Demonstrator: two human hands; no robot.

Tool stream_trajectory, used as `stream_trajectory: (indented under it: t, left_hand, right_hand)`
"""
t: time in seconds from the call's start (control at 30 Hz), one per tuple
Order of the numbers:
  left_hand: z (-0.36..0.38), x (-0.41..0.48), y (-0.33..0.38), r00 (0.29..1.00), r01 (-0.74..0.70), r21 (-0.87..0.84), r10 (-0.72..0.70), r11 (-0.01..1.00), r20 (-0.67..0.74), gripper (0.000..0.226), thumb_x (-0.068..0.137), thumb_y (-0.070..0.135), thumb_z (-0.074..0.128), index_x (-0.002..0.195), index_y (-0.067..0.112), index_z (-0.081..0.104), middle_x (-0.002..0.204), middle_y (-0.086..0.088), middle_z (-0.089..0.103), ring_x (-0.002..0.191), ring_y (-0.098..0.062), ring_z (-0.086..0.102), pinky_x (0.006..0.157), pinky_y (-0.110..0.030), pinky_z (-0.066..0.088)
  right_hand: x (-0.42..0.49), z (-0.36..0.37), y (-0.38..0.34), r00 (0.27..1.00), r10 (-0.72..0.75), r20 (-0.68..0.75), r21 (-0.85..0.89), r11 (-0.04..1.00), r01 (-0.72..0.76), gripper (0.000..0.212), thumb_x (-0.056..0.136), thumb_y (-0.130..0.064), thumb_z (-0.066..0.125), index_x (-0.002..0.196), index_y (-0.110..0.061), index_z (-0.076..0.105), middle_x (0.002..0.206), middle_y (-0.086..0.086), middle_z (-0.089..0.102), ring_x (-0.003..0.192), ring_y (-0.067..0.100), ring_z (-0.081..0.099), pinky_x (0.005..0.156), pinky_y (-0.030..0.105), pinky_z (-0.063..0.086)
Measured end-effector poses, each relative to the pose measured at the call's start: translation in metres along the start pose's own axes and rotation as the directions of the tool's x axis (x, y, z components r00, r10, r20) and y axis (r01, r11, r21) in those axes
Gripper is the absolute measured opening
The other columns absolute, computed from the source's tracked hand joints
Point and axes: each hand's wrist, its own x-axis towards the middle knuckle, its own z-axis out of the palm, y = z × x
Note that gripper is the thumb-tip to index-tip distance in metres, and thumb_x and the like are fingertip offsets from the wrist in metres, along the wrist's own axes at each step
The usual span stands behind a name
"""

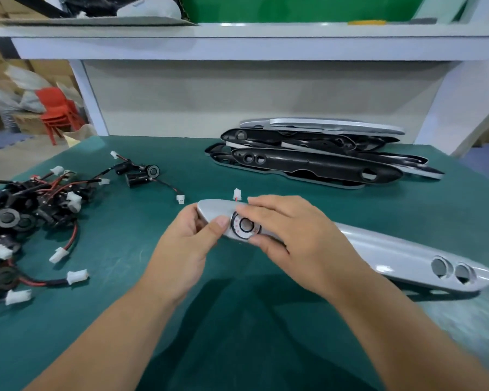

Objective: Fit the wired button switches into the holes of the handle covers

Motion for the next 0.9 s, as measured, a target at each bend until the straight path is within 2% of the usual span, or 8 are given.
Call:
stream_trajectory:
  t: [0.13,0.27,0.37,0.47,0.6,0.67,0.77,0.9]
  left_hand:
    - [-0.001,0.0,0.003,1.0,-0.022,0.037,0.022,0.999,-0.004,0.014,0.088,0.024,0.056,0.102,0.024,0.059,0.085,0.021,0.069,0.083,0.006,0.061,0.073,-0.009,0.045]
    - [0.007,-0.005,0.008,0.997,-0.053,0.042,0.051,0.998,0.05,0.027,0.081,0.032,0.057,0.106,0.021,0.059,0.09,0.022,0.07,0.082,0.01,0.061,0.067,-0.004,0.044]
    - [0.011,-0.007,0.01,0.998,-0.047,0.022,0.046,0.999,0.048,0.032,0.079,0.033,0.059,0.107,0.017,0.06,0.094,0.015,0.071,0.085,0.003,0.063,0.073,-0.011,0.046]
    - [0.01,-0.01,0.011,0.999,-0.028,0.021,0.027,0.999,0.023,0.041,0.073,0.04,0.06,0.106,0.017,0.06,0.103,0.003,0.071,0.098,-0.013,0.066,0.085,-0.027,0.049]
    - [0.009,-0.011,0.009,1.0,0.006,0.044,-0.006,0.999,0.008,0.027,0.081,0.035,0.06,0.104,0.021,0.06,0.091,0.015,0.07,0.088,-0.002,0.064,0.078,-0.021,0.047]
    - [0.01,-0.012,0.009,0.999,0.029,0.026,-0.029,0.999,0.014,0.026,0.081,0.033,0.062,0.104,0.02,0.059,0.091,0.015,0.07,0.089,-0.003,0.064,0.082,-0.024,0.047]
    - [0.013,-0.013,0.01,0.999,0.045,-0.025,-0.045,0.999,0.012,0.045,0.071,0.035,0.074,0.106,0.015,0.056,0.098,0.007,0.071,0.097,-0.012,0.065,0.089,-0.034,0.051]
    - [0.014,-0.013,0.01,0.999,0.046,-0.022,-0.046,0.999,-0.012,0.051,0.062,0.035,0.07,0.105,0.013,0.055,0.095,0.007,0.072,0.095,-0.012,0.066,0.093,-0.038,0.052]
  right_hand:
    - [0.002,0.006,0.001,0.996,0.012,-0.089,0.009,1.0,-0.011,0.036,0.083,-0.035,0.068,0.117,-0.022,0.064,0.122,-0.006,0.06,0.111,0.02,0.055,0.089,0.045,0.046]
    - [0.002,0.009,-0.005,0.968,0.046,-0.248,-0.042,0.997,-0.058,0.051,0.077,-0.057,0.056,0.089,-0.008,0.059,0.094,0.002,0.064,0.082,0.027,0.058,0.07,0.043,0.047]
    - [0.004,0.011,-0.015,0.945,0.102,-0.31,-0.073,0.989,-0.13,0.058,0.072,-0.065,0.054,0.087,-0.009,0.056,0.084,0.0,0.058,0.074,0.024,0.053,0.065,0.036,0.04]
    - [0.0,0.004,-0.013,0.982,0.083,-0.167,-0.033,0.995,-0.09,0.064,0.07,-0.068,0.059,0.111,-0.018,0.059,0.105,-0.006,0.059,0.093,0.018,0.055,0.078,0.032,0.039]
    - [-0.01,-0.005,-0.001,0.999,0.023,-0.038,0.058,0.998,-0.021,0.047,0.081,-0.046,0.063,0.124,-0.027,0.058,0.126,-0.01,0.054,0.115,0.008,0.049,0.095,0.023,0.032]
    - [-0.011,-0.005,-0.001,0.997,0.052,-0.062,0.071,0.996,-0.047,0.042,0.081,-0.035,0.067,0.121,-0.027,0.06,0.126,-0.01,0.055,0.116,0.009,0.049,0.096,0.026,0.034]
    - [-0.009,-0.003,-0.007,0.992,0.096,-0.082,0.071,0.993,-0.09,0.039,0.078,-0.031,0.073,0.115,-0.028,0.062,0.122,-0.012,0.056,0.113,0.011,0.051,0.093,0.03,0.035]
    - [-0.008,-0.01,-0.008,0.991,0.13,0.009,0.052,0.99,-0.13,0.044,0.078,-0.044,0.069,0.119,-0.034,0.056,0.119,-0.019,0.054,0.113,0.008,0.049,0.097,0.033,0.036]
